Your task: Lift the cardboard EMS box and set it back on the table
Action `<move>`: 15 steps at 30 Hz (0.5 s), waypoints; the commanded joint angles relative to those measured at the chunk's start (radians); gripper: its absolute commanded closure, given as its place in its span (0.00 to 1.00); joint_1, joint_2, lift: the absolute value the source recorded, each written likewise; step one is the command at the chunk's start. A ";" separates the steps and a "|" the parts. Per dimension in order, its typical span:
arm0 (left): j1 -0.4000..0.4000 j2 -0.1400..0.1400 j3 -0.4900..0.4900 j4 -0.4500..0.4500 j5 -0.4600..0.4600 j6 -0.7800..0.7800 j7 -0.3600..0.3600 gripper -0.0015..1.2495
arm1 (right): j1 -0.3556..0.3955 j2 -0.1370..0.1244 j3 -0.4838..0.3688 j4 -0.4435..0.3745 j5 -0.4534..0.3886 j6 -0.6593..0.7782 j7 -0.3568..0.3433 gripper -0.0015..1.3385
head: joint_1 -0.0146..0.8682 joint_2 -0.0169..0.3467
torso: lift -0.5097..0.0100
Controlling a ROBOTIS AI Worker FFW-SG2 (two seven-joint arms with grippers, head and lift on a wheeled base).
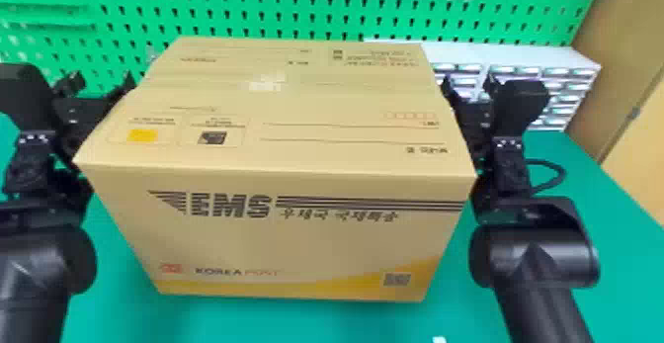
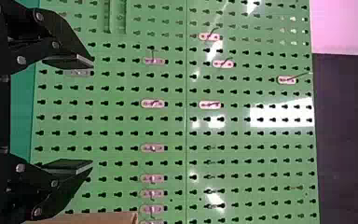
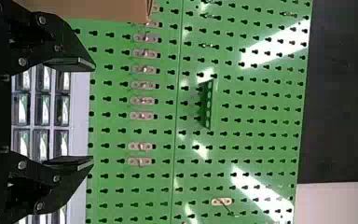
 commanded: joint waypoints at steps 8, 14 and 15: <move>0.000 0.000 0.002 0.000 0.002 0.003 0.002 0.39 | -0.001 0.002 -0.007 0.000 0.004 0.000 0.000 0.41 | 0.78 0.00 | 0.80; 0.000 0.000 0.002 0.000 0.002 0.008 0.002 0.39 | -0.001 0.003 -0.012 0.000 0.008 0.000 0.000 0.41 | 0.78 0.00 | 0.80; 0.000 0.000 0.002 0.000 0.002 0.008 0.002 0.39 | -0.001 0.003 -0.012 0.000 0.008 0.000 0.000 0.41 | 0.78 0.00 | 0.80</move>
